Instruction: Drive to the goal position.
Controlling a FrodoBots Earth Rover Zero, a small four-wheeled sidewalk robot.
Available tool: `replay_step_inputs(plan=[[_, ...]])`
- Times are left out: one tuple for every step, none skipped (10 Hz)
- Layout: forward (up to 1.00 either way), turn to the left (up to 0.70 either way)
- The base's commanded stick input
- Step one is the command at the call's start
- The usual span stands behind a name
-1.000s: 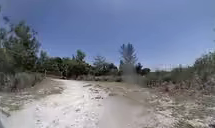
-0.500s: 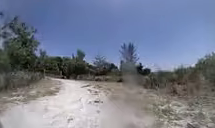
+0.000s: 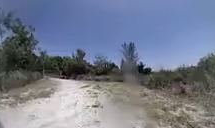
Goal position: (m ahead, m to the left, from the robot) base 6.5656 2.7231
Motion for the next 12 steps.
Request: replay_step_inputs(plan=[[0.7,0.0],[0.7,0.0],[0.7,0.0],[0.7,0.0],[0.7,0.0],[0.7,0.0],[0.7,0.0],[0.7,0.0],[0.7,0.0],[0.7,0.0],[0.7,0.0],[0.7,0.0]])
